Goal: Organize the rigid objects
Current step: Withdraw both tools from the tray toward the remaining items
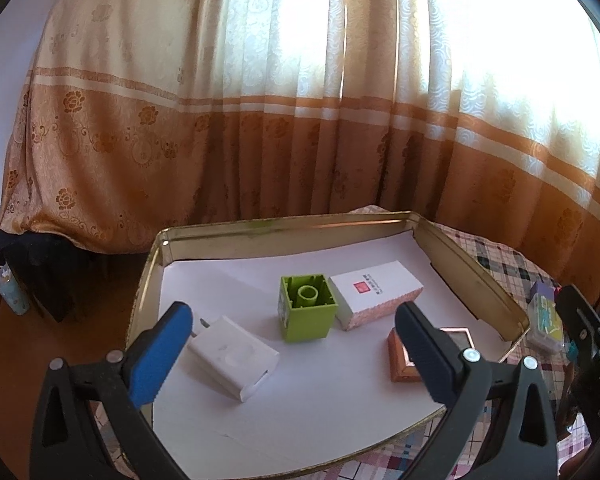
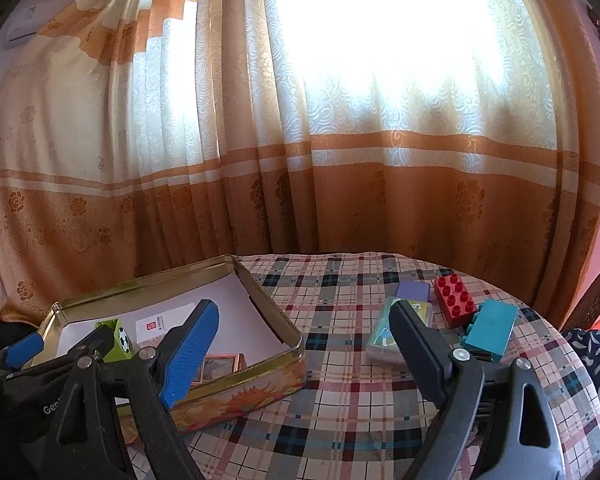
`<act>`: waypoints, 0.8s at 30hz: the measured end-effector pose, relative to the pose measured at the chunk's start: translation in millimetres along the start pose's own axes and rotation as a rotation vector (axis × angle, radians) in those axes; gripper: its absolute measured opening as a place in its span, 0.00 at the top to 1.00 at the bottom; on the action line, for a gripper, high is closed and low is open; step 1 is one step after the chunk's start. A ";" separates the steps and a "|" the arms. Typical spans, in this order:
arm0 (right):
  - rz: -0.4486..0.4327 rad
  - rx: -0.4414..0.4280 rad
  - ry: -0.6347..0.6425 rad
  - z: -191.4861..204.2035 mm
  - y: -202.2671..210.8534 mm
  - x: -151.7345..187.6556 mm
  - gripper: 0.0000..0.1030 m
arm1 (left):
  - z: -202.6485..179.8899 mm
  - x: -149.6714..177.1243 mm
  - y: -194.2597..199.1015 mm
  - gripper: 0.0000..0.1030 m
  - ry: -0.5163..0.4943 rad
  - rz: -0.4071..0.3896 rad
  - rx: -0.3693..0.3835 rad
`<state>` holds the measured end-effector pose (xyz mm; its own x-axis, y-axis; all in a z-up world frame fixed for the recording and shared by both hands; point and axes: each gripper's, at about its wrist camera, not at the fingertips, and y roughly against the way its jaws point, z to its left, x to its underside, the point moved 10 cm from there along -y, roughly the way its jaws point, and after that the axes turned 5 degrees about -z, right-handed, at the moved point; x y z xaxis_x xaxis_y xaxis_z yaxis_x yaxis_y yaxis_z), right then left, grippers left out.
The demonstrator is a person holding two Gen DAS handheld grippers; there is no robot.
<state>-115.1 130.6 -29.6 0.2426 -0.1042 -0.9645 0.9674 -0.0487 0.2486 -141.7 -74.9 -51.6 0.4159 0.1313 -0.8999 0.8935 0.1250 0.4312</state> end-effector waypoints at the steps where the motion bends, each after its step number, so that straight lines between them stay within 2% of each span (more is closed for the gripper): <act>1: 0.001 0.003 0.000 -0.7 -0.1 0.2 0.14 | -0.4 -0.1 0.2 0.00 -0.001 0.000 0.003; 16: -0.007 0.057 -0.019 -27.1 5.3 -1.9 0.14 | -8.2 -1.4 8.3 0.00 -0.034 -0.020 0.013; 24: -0.044 0.098 0.023 -40.4 13.8 -7.8 0.14 | -15.6 -2.3 13.6 0.00 -0.056 -0.035 0.019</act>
<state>-100.6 170.9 -22.3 0.2025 -0.0775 -0.9762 0.9657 -0.1499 0.2122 -133.2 -58.2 -42.6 0.3926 0.0718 -0.9169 0.9106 0.1097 0.3985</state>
